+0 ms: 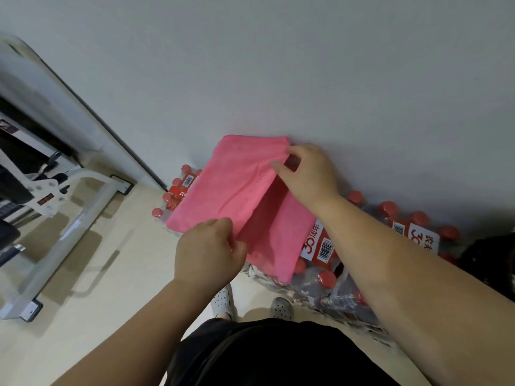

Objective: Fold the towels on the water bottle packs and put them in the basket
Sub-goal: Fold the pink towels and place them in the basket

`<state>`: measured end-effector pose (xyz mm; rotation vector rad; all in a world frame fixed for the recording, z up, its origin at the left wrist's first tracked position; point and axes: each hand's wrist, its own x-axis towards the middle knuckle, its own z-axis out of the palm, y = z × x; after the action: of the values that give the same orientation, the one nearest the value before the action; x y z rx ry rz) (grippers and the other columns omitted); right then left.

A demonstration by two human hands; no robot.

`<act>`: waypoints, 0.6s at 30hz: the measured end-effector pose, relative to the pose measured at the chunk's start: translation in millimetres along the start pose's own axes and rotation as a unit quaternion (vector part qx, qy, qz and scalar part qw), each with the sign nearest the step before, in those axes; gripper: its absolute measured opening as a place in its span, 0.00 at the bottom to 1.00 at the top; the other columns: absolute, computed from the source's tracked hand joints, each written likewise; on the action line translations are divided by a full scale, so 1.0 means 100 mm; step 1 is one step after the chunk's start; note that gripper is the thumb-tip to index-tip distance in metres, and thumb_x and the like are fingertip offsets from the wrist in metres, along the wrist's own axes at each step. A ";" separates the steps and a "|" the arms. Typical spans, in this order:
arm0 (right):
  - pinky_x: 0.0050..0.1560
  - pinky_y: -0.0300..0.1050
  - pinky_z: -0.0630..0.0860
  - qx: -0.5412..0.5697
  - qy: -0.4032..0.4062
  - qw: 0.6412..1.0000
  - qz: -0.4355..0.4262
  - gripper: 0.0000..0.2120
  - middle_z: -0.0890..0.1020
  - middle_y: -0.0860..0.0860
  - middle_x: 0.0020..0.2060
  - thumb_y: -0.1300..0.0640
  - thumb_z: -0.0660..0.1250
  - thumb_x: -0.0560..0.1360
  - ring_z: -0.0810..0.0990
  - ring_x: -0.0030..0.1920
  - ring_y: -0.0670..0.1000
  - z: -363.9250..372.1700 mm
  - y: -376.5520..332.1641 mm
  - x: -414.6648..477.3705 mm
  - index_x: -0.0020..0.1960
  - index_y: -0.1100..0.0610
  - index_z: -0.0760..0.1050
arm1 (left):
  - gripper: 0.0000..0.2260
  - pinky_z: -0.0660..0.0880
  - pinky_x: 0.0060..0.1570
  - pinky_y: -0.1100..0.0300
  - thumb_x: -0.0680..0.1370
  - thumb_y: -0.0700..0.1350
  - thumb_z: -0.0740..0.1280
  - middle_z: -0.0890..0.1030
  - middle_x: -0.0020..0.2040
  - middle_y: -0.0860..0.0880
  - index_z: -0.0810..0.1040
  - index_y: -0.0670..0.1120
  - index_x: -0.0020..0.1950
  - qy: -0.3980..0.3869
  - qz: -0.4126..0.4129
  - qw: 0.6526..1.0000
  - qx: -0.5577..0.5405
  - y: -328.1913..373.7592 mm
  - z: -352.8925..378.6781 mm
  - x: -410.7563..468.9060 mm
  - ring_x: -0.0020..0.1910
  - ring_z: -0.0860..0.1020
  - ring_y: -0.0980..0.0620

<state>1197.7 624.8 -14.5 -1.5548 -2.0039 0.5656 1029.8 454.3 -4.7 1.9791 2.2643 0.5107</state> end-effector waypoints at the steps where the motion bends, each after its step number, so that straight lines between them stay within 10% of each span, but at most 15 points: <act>1: 0.61 0.48 0.73 0.040 0.036 0.998 0.019 0.22 0.82 0.54 0.55 0.43 0.73 0.73 0.78 0.57 0.54 -0.09 -0.02 0.00 0.60 0.57 0.81 | 0.08 0.67 0.23 0.56 0.63 0.45 0.65 0.68 0.25 0.50 0.66 0.45 0.30 0.015 0.020 1.000 -0.013 0.07 -0.07 0.00 0.26 0.68 0.44; 5: 0.58 0.46 0.75 0.067 0.080 0.992 0.076 0.19 0.83 0.50 0.53 0.45 0.74 0.72 0.79 0.54 0.50 -0.29 0.08 -0.09 0.58 0.55 0.82 | 0.08 0.68 0.23 0.54 0.64 0.46 0.65 0.68 0.27 0.50 0.67 0.46 0.32 -0.039 0.071 0.996 -0.046 0.35 -0.03 -0.07 0.26 0.68 0.45; 10: 0.63 0.49 0.74 -0.019 -0.111 0.986 0.120 0.23 0.78 0.54 0.64 0.48 0.69 0.76 0.77 0.62 0.55 -0.25 0.42 -0.34 0.68 0.56 0.76 | 0.07 0.68 0.33 0.53 0.72 0.49 0.62 0.76 0.38 0.48 0.67 0.47 0.39 -0.235 0.069 0.969 0.015 0.49 0.37 -0.06 0.39 0.75 0.41; 18: 0.64 0.47 0.71 -0.010 -0.072 0.992 0.101 0.19 0.75 0.53 0.66 0.53 0.63 0.80 0.76 0.64 0.53 -0.34 0.39 -0.39 0.70 0.56 0.74 | 0.05 0.71 0.31 0.53 0.66 0.46 0.63 0.73 0.31 0.49 0.69 0.46 0.36 -0.253 0.064 0.965 -0.025 0.42 0.30 0.02 0.33 0.72 0.44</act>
<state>1255.7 596.9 -18.3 -1.7881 -1.9726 0.7576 1077.4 466.4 -19.7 1.9570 1.8046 0.0504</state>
